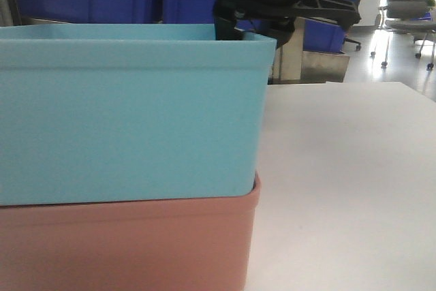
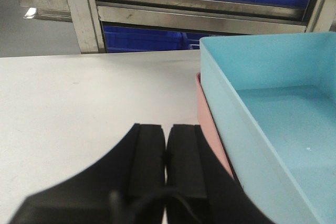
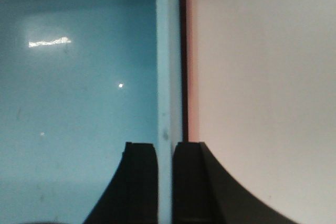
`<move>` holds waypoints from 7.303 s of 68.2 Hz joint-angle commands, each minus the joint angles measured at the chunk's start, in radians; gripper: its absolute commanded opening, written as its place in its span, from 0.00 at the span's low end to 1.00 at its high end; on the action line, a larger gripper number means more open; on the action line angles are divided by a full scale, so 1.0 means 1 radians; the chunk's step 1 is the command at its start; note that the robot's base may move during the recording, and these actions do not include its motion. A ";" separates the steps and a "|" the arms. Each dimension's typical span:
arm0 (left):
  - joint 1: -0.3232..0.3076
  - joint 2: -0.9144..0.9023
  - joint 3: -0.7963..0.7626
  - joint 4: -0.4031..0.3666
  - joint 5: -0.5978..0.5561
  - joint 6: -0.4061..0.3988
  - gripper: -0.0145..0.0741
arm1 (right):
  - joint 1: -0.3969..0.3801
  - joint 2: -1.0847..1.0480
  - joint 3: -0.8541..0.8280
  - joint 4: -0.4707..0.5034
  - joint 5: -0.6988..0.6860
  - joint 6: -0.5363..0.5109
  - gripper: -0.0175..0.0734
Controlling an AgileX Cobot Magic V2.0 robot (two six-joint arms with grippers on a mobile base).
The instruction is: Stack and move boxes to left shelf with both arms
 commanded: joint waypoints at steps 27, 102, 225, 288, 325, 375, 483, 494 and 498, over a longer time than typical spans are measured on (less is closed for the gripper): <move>0.001 0.006 -0.027 0.016 -0.085 0.000 0.15 | 0.001 -0.032 -0.038 -0.174 -0.210 0.016 0.25; 0.001 0.032 -0.043 -0.037 -0.051 0.000 0.71 | 0.001 -0.033 0.026 -0.185 -0.100 -0.021 0.87; 0.000 1.225 -0.445 -0.449 0.084 0.050 0.70 | 0.001 0.228 -0.070 -0.145 0.055 -0.165 0.87; 0.000 1.088 -0.445 -0.472 0.089 0.050 0.16 | 0.001 0.123 -0.070 -0.150 0.089 -0.150 0.24; 0.000 0.735 -0.445 -0.471 0.225 -0.008 0.16 | 0.125 -0.125 -0.048 -0.390 0.187 0.005 0.24; -0.251 0.874 -0.604 -0.308 0.229 -0.184 0.16 | 0.214 -0.073 -0.160 -0.421 0.118 0.062 0.25; -0.320 1.070 -0.749 -0.193 0.264 -0.290 0.16 | 0.214 -0.009 -0.239 -0.400 0.306 0.068 0.25; -0.320 1.070 -0.749 -0.193 0.264 -0.290 0.16 | 0.214 -0.009 -0.239 -0.400 0.309 0.068 0.25; -0.320 1.070 -0.749 -0.193 0.264 -0.290 0.15 | 0.214 -0.009 -0.239 -0.400 0.309 0.068 0.25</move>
